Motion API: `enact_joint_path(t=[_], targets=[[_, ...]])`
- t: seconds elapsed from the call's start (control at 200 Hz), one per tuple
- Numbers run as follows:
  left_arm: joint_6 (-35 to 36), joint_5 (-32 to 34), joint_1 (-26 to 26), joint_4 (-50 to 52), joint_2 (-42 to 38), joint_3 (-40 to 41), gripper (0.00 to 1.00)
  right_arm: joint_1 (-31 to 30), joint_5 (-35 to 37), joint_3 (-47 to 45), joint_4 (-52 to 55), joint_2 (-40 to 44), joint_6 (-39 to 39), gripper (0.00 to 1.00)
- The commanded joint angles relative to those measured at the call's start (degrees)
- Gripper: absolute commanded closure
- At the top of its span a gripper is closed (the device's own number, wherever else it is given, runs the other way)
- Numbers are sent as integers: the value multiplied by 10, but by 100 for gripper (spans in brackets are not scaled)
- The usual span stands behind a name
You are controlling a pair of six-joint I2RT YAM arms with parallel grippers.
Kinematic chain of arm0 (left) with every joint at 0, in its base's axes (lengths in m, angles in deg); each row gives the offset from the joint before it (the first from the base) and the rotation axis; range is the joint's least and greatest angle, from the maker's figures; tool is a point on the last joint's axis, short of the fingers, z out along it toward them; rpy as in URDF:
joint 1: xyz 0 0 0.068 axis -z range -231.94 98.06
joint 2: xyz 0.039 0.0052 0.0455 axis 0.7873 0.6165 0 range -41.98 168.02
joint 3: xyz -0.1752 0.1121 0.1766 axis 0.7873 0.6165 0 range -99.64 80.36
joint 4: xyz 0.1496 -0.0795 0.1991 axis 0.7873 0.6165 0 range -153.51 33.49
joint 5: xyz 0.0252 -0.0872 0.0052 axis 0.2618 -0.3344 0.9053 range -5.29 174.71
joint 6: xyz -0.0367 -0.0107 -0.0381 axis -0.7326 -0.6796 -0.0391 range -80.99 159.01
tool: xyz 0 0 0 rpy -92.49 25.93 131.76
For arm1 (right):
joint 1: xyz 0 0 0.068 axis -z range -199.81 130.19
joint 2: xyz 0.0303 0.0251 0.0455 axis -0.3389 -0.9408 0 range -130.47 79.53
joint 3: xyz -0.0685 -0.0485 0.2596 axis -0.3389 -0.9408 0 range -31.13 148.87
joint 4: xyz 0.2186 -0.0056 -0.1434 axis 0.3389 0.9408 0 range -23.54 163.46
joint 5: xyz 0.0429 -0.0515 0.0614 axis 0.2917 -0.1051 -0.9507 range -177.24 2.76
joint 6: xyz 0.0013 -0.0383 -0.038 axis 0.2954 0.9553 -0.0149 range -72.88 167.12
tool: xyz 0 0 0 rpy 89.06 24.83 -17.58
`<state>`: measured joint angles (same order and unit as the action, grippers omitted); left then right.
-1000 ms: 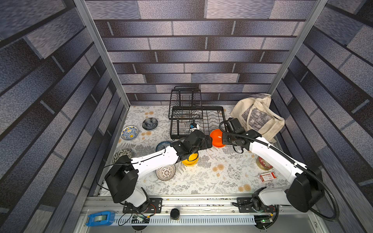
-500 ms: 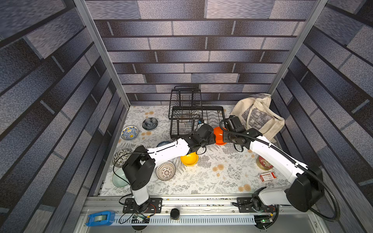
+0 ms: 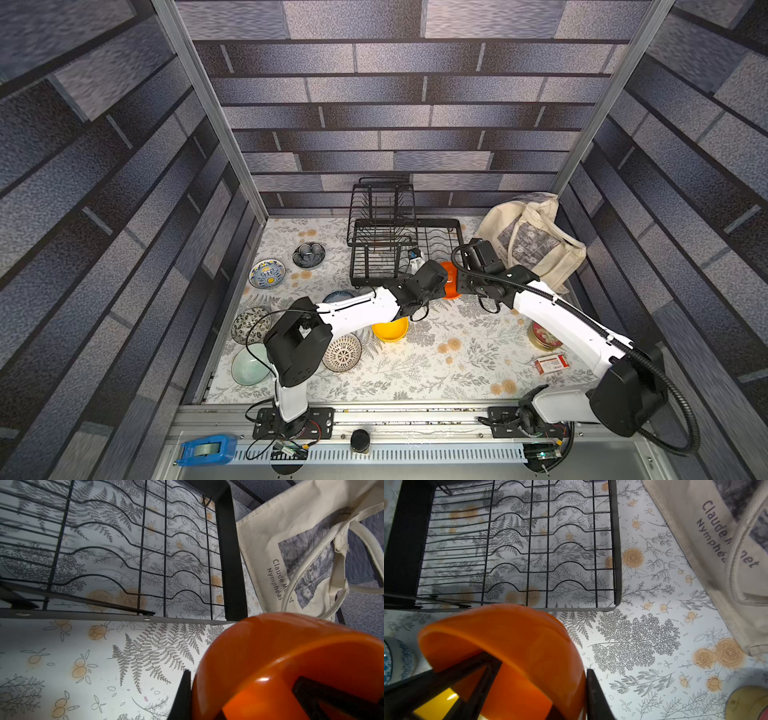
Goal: Load bowls into a dish rack
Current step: Pick up the bowl from the center of the table.
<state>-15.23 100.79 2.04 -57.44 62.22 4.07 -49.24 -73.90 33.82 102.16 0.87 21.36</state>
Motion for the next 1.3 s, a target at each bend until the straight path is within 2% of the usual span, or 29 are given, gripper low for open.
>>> enact_joint_path(t=[0.0,0.105,0.23,0.356,0.381,0.481,0.531,0.591,0.676,0.721,0.962,1.192,1.298], targets=[[11,81,24,-28,-2,-32,100,19,-42,29,12,9,-39,72],[14,145,36,-55,3,-27,100,36,-79,40,29,18,-62,63],[29,181,39,-89,24,-33,100,50,-104,54,43,35,-85,49],[44,219,39,-119,35,-31,100,72,-116,82,78,38,-97,45],[51,224,39,-130,36,-29,100,76,-116,86,82,39,-101,40],[70,244,39,-160,44,-26,100,98,-139,89,84,47,-127,29],[86,248,39,-185,50,-25,100,109,-157,86,76,54,-153,21],[111,251,39,-225,59,-21,100,118,-182,78,59,62,-196,19],[139,252,39,-284,74,-15,100,123,-204,63,30,73,-269,5],[158,252,40,-307,83,-17,100,124,-211,57,15,78,-308,0],[222,261,53,-362,125,-42,100,125,-238,13,-81,107,-501,0],[238,263,61,-391,128,-39,100,126,-205,-30,-130,113,-596,1],[244,264,65,-401,122,-32,100,126,-198,-58,-162,104,-630,8]])
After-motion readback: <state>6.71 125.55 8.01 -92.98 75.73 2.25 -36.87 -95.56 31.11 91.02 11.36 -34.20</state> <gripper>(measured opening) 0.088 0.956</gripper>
